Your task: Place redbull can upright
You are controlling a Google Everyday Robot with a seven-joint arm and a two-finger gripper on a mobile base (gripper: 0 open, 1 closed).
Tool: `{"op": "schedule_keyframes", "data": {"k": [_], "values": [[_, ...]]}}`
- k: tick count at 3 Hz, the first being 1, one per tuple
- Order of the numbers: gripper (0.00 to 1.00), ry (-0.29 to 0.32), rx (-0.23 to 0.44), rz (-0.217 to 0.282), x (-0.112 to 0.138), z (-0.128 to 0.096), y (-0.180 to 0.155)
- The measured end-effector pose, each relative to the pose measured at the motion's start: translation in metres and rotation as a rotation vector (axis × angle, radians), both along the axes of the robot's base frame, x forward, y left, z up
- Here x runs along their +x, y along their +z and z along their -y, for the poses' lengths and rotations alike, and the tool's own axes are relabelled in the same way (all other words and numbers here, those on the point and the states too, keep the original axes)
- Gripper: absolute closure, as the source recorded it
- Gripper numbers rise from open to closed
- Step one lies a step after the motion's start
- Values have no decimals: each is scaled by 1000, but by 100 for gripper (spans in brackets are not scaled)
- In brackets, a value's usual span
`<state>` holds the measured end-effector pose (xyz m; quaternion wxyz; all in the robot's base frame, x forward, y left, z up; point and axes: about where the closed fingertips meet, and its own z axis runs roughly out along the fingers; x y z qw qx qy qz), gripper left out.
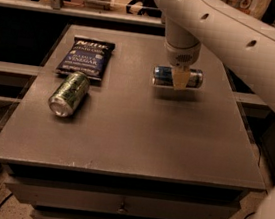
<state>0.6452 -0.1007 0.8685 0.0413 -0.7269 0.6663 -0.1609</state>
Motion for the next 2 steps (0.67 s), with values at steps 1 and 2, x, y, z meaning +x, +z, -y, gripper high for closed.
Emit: {"op": "schedule_keyframes", "data": {"k": [1, 2], "values": [[100, 34, 94, 41, -27, 0, 36], [100, 88, 249, 36, -56, -1, 54]]}}
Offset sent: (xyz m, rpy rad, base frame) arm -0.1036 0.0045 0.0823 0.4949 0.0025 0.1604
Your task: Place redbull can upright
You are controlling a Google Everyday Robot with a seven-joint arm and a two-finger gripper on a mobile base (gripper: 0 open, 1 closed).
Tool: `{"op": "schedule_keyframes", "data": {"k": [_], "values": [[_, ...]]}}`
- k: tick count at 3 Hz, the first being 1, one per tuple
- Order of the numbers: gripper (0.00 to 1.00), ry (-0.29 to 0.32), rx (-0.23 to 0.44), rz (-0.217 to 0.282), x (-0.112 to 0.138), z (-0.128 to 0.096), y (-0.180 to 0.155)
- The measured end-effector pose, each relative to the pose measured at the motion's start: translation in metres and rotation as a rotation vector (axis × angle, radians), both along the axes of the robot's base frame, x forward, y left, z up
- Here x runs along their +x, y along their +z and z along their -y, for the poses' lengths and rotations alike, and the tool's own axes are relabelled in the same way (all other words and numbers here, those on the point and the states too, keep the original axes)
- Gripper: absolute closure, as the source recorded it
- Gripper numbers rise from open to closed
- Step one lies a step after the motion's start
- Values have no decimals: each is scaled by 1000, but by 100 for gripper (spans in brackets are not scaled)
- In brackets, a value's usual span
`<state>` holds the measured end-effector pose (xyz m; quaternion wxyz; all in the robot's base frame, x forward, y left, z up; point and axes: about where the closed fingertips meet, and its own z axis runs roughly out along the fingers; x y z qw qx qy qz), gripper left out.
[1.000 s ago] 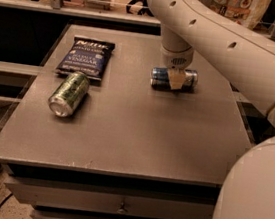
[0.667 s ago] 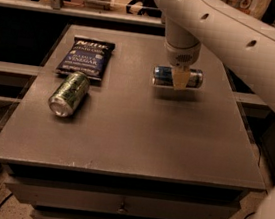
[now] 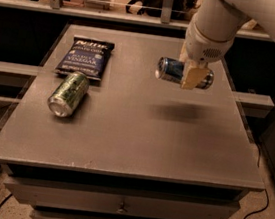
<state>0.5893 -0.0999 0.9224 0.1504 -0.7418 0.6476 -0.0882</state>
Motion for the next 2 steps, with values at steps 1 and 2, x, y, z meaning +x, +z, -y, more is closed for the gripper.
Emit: {"op": "schedule_keyframes", "data": {"k": [1, 2], "values": [[100, 52, 173, -23, -22, -1, 3], [100, 81, 356, -50, -36, -4, 4]]}}
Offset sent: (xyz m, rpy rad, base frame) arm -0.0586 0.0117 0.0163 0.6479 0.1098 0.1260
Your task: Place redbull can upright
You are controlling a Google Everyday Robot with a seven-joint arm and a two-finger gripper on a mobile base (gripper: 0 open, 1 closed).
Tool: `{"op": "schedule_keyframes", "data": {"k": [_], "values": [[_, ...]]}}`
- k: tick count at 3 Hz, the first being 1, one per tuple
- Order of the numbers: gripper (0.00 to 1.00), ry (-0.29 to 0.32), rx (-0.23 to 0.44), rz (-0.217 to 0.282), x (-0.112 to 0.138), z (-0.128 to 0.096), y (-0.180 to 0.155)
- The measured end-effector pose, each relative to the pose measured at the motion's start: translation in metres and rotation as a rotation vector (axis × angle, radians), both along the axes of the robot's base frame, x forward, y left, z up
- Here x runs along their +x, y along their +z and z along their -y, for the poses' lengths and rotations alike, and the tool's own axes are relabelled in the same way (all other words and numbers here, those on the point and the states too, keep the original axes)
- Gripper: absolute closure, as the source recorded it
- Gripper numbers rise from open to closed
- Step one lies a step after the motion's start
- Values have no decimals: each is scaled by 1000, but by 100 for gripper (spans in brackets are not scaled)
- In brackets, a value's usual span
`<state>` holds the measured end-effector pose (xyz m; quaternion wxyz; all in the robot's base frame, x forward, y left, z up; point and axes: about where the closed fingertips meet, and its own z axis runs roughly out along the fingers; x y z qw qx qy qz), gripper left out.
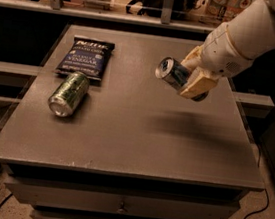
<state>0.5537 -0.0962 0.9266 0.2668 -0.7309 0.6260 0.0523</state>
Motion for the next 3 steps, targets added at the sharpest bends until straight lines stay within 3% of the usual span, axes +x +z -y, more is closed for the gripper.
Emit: {"op": "schedule_keyframes", "data": {"k": [2, 3], "values": [[100, 17, 383, -117, -15, -9, -6], [100, 24, 523, -153, -18, -11, -6]]}}
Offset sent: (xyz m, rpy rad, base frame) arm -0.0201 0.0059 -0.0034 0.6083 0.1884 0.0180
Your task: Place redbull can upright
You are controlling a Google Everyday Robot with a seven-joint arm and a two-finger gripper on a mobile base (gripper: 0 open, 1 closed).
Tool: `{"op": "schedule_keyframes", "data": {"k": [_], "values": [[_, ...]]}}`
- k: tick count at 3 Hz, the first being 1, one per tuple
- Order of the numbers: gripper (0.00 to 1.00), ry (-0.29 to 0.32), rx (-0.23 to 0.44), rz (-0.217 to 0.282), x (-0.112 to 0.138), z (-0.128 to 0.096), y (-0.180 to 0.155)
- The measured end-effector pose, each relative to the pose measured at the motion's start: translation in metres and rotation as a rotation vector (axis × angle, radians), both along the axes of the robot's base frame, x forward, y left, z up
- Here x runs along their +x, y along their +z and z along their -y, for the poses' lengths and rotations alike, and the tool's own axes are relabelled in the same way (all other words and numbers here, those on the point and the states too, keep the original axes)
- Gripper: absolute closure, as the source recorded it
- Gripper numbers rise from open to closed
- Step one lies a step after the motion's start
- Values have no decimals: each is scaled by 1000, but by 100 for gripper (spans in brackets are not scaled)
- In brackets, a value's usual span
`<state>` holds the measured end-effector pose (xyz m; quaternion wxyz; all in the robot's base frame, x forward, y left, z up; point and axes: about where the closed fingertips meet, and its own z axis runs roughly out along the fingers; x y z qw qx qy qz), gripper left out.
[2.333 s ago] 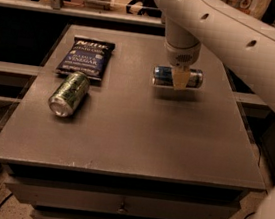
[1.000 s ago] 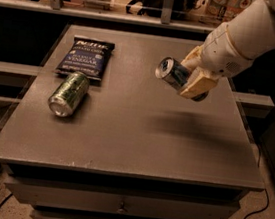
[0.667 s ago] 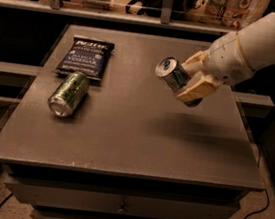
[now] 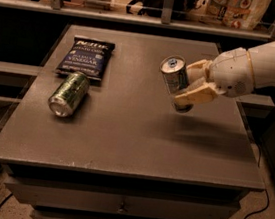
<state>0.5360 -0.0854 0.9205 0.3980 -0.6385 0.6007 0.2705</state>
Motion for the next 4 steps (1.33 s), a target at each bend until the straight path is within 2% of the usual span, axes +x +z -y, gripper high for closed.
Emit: {"op": "schedule_keyframes", "data": {"k": [1, 2, 3, 4], "values": [[100, -12, 99, -21, -1, 0, -1], [100, -48, 166, -29, -1, -1, -4], [100, -118, 210, -35, 0, -3, -11], [82, -193, 241, -53, 3, -5, -24]]}}
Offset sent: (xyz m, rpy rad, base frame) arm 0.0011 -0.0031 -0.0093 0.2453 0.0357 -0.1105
